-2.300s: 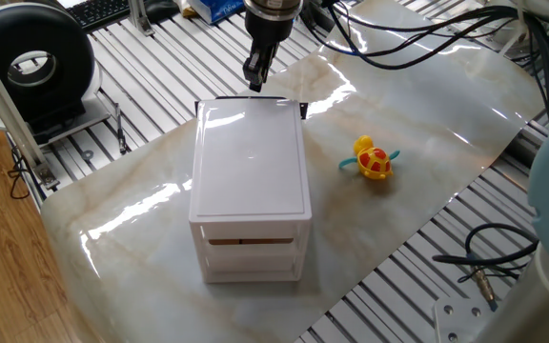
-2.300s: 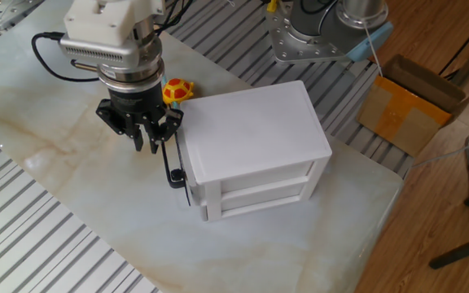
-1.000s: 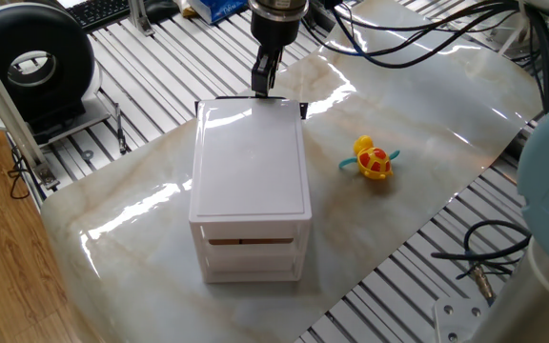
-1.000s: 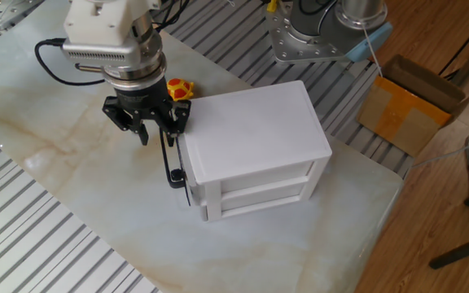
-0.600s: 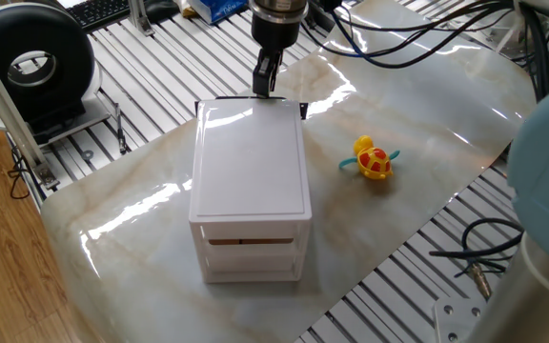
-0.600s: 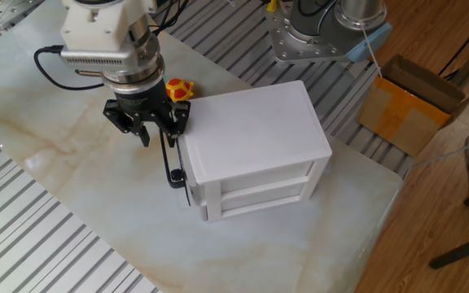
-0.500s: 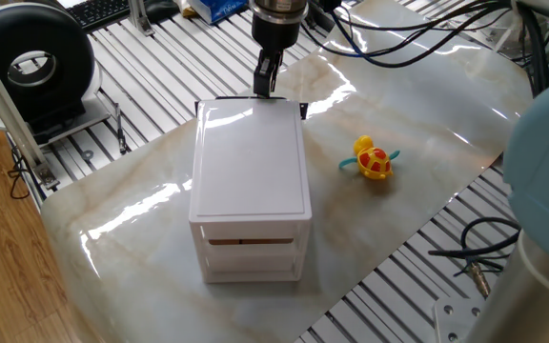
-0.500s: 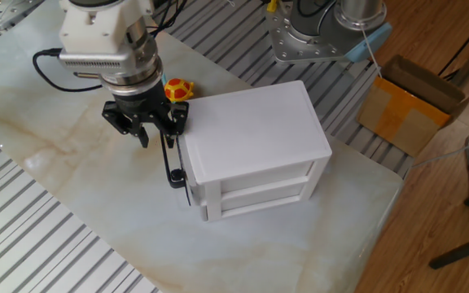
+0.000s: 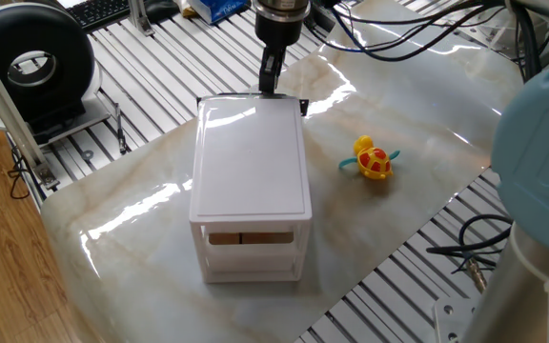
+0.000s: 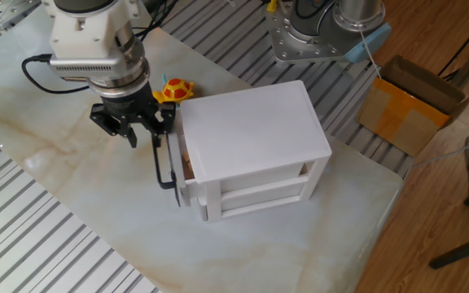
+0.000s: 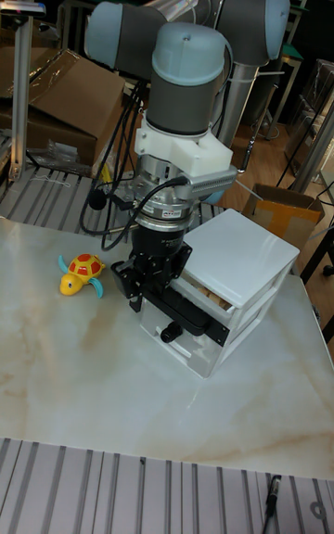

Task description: Take something out of a drawer

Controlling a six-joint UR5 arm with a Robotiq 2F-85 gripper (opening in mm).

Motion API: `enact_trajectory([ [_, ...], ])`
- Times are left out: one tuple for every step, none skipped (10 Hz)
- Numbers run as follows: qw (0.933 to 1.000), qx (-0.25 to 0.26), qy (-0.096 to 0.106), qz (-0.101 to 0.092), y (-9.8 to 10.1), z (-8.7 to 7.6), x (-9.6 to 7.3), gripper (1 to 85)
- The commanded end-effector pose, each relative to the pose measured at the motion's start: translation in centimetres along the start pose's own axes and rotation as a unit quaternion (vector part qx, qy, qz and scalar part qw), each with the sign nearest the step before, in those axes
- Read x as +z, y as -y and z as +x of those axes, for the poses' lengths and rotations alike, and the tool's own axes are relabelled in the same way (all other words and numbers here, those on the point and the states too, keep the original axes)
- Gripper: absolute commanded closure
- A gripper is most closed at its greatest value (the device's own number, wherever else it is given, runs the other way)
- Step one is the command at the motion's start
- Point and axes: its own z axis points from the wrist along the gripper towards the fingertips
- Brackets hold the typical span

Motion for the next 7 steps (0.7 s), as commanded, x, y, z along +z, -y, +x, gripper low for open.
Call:
enact_trajectory([
  [1.0,-0.009,-0.001,0.003,0.5,0.3,-0.1,45.0],
  [1.0,0.002,0.002,-0.005,-0.2,0.3,-0.2,47.7],
  [0.9999,0.009,0.004,-0.01,-0.7,0.1,-0.2,49.0],
  [0.9998,0.012,0.012,-0.01,-0.7,-0.2,-0.2,49.3],
  [0.9996,0.012,0.019,-0.018,-1.1,-0.6,-0.2,49.3],
  [0.9994,0.015,0.022,-0.022,-1.3,-0.8,-0.3,48.3],
  [0.9995,0.018,0.024,-0.013,-0.8,-0.9,-0.2,47.3],
])
